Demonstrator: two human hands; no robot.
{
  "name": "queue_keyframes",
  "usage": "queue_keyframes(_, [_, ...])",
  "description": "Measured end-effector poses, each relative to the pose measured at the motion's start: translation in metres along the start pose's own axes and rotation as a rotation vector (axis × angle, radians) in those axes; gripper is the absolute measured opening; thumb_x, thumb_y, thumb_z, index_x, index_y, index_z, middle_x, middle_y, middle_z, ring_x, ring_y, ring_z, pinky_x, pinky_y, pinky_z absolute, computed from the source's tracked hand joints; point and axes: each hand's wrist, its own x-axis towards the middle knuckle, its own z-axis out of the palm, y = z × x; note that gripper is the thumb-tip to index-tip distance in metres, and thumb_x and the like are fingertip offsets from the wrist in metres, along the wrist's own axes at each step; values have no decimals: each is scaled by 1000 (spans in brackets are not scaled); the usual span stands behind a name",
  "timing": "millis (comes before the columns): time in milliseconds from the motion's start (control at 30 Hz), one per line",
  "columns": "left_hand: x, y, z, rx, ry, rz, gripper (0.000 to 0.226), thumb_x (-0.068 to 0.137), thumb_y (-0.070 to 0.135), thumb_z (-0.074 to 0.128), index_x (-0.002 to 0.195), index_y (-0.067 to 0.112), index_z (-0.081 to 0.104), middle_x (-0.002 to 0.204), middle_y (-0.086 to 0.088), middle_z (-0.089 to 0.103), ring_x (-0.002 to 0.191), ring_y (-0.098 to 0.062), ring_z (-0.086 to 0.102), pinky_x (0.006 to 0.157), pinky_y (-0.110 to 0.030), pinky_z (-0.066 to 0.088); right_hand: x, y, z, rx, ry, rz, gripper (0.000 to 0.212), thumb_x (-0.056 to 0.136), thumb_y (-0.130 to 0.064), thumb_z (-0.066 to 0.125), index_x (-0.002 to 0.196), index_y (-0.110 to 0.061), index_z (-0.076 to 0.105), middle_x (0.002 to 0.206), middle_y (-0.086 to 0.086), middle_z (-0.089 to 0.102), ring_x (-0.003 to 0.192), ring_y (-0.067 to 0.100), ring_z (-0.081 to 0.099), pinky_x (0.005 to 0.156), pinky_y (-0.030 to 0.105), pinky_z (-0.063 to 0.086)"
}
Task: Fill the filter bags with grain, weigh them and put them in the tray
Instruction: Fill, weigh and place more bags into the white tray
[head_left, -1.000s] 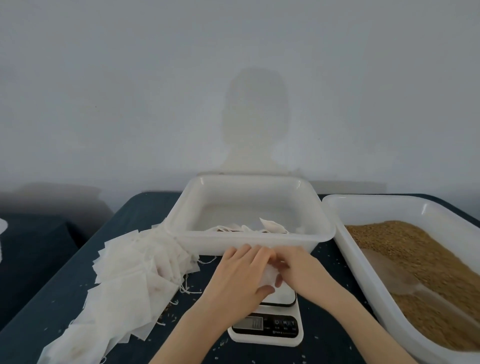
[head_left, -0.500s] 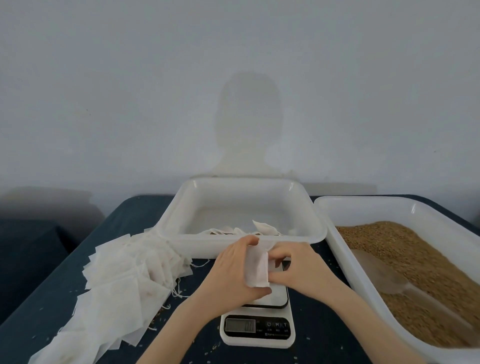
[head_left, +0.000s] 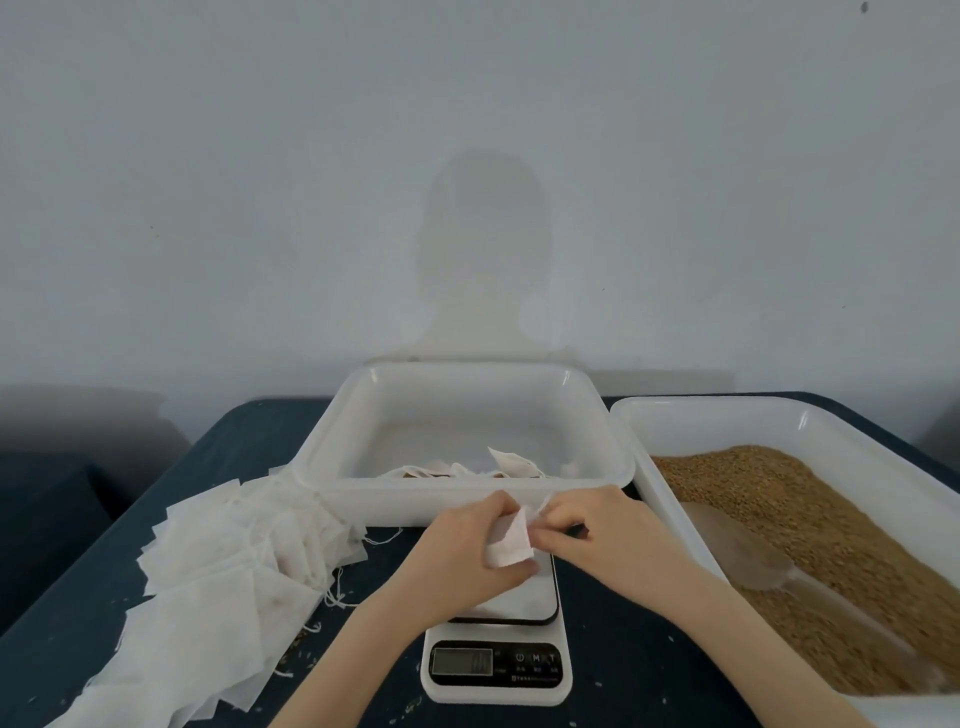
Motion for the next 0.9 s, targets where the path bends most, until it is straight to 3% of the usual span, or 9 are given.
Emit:
queue_keyframes(67, [1,-1,3,-20,3,-15,29,77,42,66,77,41,37,65,13,51,60,2,47,54,-15,34,0,0,-2,6,-20,-15,11,83,-38,62,87,-44,71,91,-29,64,81,1,58,67,23,48])
queue_keyframes(133, [1,-1,6,-43,8,-27,22,78,42,65,81,37,44,70,11,57,63,-2,51,55,-16,38,1,0,-1,-12,-14,-17,19,82,-29,68,92,-45,71,99,-33,61,92,-2,58,77,30,53])
queue_keyframes(233, [2,-2,10,-52,24,-48,21,79,42,64,94,29,55,81,8,66,73,-6,60,66,-26,50,3,2,1,-2,5,15,16,87,-27,68,93,-41,73,115,-34,55,101,-2,58,86,32,52])
queue_keyframes(300, [3,-2,12,-55,41,-47,19,78,42,63,91,32,54,78,9,64,71,-5,59,63,-23,47,3,2,3,-41,14,32,18,90,-29,63,95,-43,72,121,-30,56,102,-2,58,85,31,52])
queue_keyframes(433, [3,-3,12,4,56,-23,28,77,36,67,78,37,40,63,14,50,59,2,49,53,-16,32,1,-3,5,-32,-4,80,20,89,-43,56,104,-54,65,94,-25,66,86,-2,60,75,27,54])
queue_keyframes(600, [3,-2,14,16,78,-26,33,75,44,67,97,31,47,78,15,59,69,-1,54,60,-15,32,4,-7,4,-15,-4,144,6,83,-43,66,84,-45,71,84,-18,67,81,5,62,77,32,54])
queue_keyframes(767, [7,-1,22,109,42,-6,53,63,64,56,106,43,33,101,25,50,96,3,47,88,-20,30,7,-6,3,66,-110,102,27,85,-15,62,94,-36,74,88,-4,67,86,17,59,81,38,52])
queue_keyframes(900, [8,0,25,8,1,-48,59,56,57,64,104,46,32,102,30,44,96,4,45,84,-19,33,6,2,0,249,-128,61,50,86,10,49,97,-31,76,80,-15,53,79,1,51,73,16,43])
